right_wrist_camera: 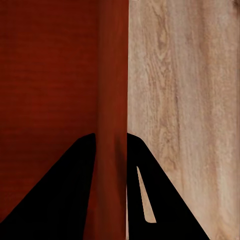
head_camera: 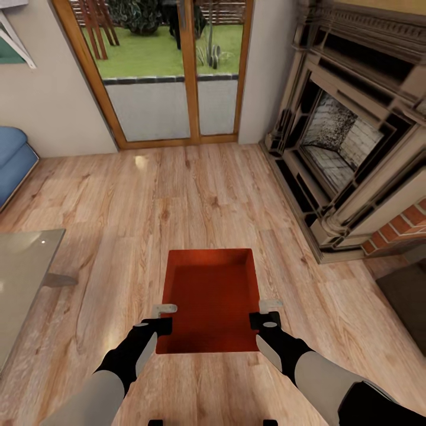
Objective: Move the two storage containers from the living room to the garage. In the garage, place one container on the floor and stack the other container on top of it (either order is fine).
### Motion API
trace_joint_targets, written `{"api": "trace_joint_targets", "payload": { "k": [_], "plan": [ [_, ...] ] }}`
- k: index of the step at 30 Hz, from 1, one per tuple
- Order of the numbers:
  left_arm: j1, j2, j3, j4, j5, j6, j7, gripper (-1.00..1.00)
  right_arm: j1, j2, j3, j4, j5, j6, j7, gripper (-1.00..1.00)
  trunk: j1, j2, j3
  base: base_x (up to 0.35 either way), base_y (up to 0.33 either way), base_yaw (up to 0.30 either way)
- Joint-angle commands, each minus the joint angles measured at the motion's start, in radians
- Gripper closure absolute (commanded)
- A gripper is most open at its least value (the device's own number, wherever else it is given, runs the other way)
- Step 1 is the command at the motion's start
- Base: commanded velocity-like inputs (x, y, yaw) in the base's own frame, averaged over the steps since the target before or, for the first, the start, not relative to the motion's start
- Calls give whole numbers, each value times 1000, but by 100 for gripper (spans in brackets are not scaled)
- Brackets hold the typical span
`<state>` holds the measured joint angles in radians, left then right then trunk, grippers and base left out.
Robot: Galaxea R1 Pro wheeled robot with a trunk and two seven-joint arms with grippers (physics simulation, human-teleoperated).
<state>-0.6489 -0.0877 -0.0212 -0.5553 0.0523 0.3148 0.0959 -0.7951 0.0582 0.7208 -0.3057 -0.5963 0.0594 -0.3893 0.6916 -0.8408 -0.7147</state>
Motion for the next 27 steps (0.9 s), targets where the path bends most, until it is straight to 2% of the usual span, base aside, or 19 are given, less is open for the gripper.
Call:
{"api": "trace_joint_targets", "payload": {
  "k": [1, 27],
  "plan": [
    [0, 2, -3, -3, -13, 7, 13, 100, -1, -2, 7, -1, -10, 7, -11, 100, -4, 7, 2, 0, 0, 0],
    [0, 2, -3, -3, -14, 7, 13, 100, -1, -1, 5, 0, -10, 6, -12, 100, -103, 189, 84, 0, 0, 0]
  ]
}}
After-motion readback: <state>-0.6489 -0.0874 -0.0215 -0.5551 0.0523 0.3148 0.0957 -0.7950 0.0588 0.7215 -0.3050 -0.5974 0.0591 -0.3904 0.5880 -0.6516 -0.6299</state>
